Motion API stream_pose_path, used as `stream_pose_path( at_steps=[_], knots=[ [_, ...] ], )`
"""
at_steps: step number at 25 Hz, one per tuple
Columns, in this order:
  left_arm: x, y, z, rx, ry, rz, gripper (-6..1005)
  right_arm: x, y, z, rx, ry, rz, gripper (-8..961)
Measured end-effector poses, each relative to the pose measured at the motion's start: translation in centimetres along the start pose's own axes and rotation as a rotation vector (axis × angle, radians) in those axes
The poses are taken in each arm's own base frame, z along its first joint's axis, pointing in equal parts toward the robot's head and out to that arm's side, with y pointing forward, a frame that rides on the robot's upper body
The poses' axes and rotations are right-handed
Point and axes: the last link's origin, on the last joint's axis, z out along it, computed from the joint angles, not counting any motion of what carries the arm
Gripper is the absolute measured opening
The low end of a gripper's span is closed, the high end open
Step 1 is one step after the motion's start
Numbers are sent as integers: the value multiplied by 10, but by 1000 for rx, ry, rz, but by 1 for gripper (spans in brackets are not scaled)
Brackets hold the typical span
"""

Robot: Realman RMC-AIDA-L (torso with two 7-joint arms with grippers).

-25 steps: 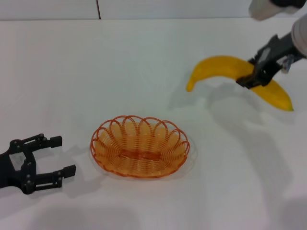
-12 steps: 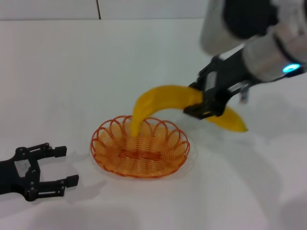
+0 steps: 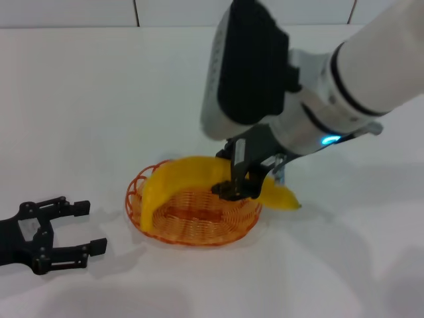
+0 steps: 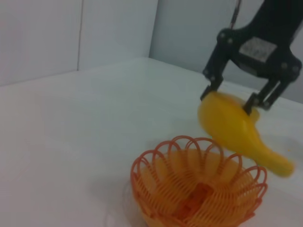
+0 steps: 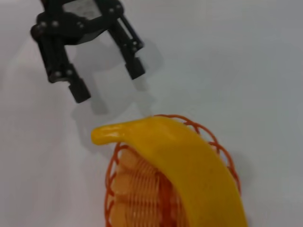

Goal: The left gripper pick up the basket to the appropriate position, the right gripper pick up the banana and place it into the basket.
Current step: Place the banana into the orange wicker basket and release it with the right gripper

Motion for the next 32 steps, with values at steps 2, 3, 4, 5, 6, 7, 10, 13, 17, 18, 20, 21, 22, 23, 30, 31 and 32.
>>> stream_pose_path(
  at_steps=[2, 3, 4, 5, 6, 7, 10, 13, 17, 18, 20, 21, 22, 23, 30, 31, 32],
  knots=[
    [0, 0, 0, 0, 0, 1, 848, -1, 1, 7, -6, 3, -1, 489],
    [1, 0, 0, 0, 0, 1, 848, -1, 1, 9, -8, 2, 1, 489],
    [1, 0, 0, 0, 0, 1, 848, -2, 1, 11, -13, 0, 4, 489],
    [1, 0, 0, 0, 0, 1, 848, -3, 1, 12, -16, -4, 6, 488],
    [1, 0, 0, -1, 0, 0, 848, -4, 2, 11, -22, -13, 6, 488],
    [0, 0, 0, -1, 0, 0, 848, -7, 3, 11, -30, -25, 6, 488],
    [0, 0, 0, -1, 0, -1, 848, -15, 6, 12, -51, -64, 1, 488],
    [0, 0, 0, -1, 1, -1, 847, -18, 6, 15, -55, -77, -11, 488],
    [2, -1, 1, -3, 2, 1, 847, -18, 4, 20, -56, -66, -6, 489],
    [2, -1, 2, -4, 2, 1, 847, -17, 3, 21, -57, -60, -3, 489],
    [3, -1, 2, -5, 3, 0, 847, -16, 0, 25, -61, -45, 3, 489],
    [3, -1, 2, -6, 3, -1, 847, -15, -1, 26, -60, -41, 5, 488],
    [3, -1, 2, -6, 3, -1, 847, -15, -2, 27, -60, -41, 4, 488],
    [3, -2, 2, -6, 3, -1, 847, -16, -3, 27, -59, -42, 3, 488],
    [3, -2, 2, -6, 3, -2, 847, -15, -3, 27, -67, -45, 5, 545],
    [3, -2, 2, -6, 3, -3, 847, -14, -3, 27, -68, -44, 7, 553],
    [3, -2, 2, -6, 3, -3, 847, -14, -4, 27, -68, -43, 9, 561]
  ],
)
